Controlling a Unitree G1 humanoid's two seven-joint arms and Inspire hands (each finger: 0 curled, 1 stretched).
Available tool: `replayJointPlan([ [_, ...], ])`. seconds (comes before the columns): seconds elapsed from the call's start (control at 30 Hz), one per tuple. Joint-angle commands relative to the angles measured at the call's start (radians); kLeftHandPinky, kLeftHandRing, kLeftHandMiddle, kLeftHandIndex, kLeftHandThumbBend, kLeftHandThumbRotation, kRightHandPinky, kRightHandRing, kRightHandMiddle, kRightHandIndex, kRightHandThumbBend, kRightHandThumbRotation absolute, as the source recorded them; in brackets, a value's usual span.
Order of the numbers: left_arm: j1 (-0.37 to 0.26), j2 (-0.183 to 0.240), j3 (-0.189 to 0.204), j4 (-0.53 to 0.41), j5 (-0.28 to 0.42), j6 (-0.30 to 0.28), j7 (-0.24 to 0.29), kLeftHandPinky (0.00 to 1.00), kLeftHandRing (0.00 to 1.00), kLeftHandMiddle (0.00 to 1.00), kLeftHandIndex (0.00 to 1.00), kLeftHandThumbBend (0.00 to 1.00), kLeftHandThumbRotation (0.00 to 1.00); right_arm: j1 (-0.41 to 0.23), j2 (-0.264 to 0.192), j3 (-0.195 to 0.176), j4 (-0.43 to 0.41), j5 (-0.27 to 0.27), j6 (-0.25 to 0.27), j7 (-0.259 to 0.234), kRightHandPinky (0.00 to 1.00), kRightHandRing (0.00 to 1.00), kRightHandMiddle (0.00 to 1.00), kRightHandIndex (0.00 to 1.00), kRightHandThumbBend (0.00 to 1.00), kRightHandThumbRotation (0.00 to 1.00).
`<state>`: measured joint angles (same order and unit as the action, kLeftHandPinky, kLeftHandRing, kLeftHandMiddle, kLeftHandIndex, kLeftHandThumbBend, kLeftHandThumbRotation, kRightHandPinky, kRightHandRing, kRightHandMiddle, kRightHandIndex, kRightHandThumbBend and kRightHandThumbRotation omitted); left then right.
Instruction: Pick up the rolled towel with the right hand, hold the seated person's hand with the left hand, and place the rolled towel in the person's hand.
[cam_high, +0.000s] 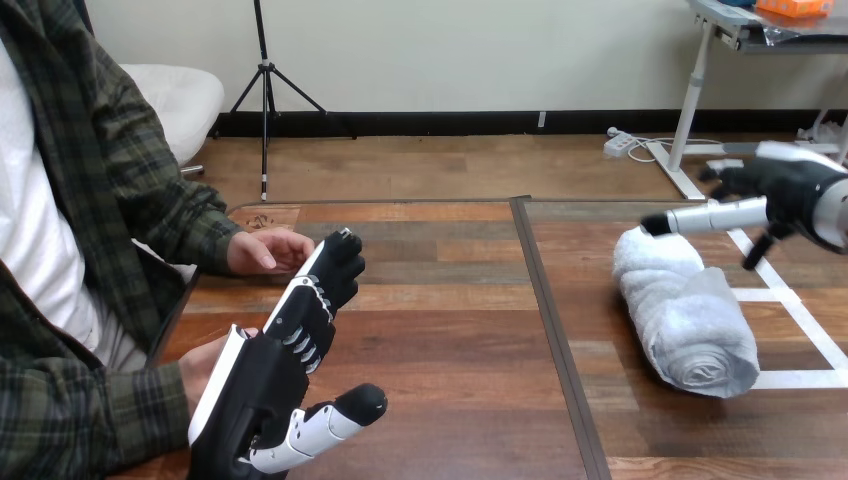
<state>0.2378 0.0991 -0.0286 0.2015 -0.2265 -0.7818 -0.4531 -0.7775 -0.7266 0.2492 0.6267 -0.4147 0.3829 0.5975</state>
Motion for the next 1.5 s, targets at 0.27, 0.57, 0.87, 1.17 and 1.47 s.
replayJointPlan([
  [0.27,-0.043,-0.021,-0.041,-0.108,-0.015,-0.004,0.001,0.96,0.96,0.95,0.93,1.00,0.53,-0.348,0.099,0.149,0.420,-0.164,-0.112,-0.126,0.37,0.86,0.92,0.84,0.99,0.65],
  [0.57,-0.036,-0.024,-0.057,-0.122,-0.032,-0.014,-0.010,0.98,0.96,0.96,0.93,1.00,0.51,-0.384,0.142,0.189,0.536,-0.199,-0.149,-0.164,0.30,0.86,0.90,0.82,0.96,0.68],
  [0.87,-0.019,-0.024,-0.075,-0.149,-0.043,-0.013,-0.009,0.98,0.97,0.96,0.93,1.00,0.51,-0.401,0.185,0.189,0.620,-0.204,-0.129,-0.206,0.28,0.84,0.91,0.87,0.95,0.69],
  [1.17,0.003,-0.015,-0.096,-0.180,-0.055,-0.014,-0.025,1.00,0.99,0.97,0.94,1.00,0.51,-0.400,0.215,0.197,0.667,-0.212,-0.130,-0.231,0.26,0.86,0.95,0.92,0.94,0.72],
  [1.47,0.036,-0.008,-0.110,-0.222,-0.060,-0.002,-0.027,1.00,0.99,0.98,0.94,1.00,0.51,-0.393,0.240,0.206,0.697,-0.220,-0.147,-0.232,0.25,0.88,0.97,0.97,0.91,0.75],
])
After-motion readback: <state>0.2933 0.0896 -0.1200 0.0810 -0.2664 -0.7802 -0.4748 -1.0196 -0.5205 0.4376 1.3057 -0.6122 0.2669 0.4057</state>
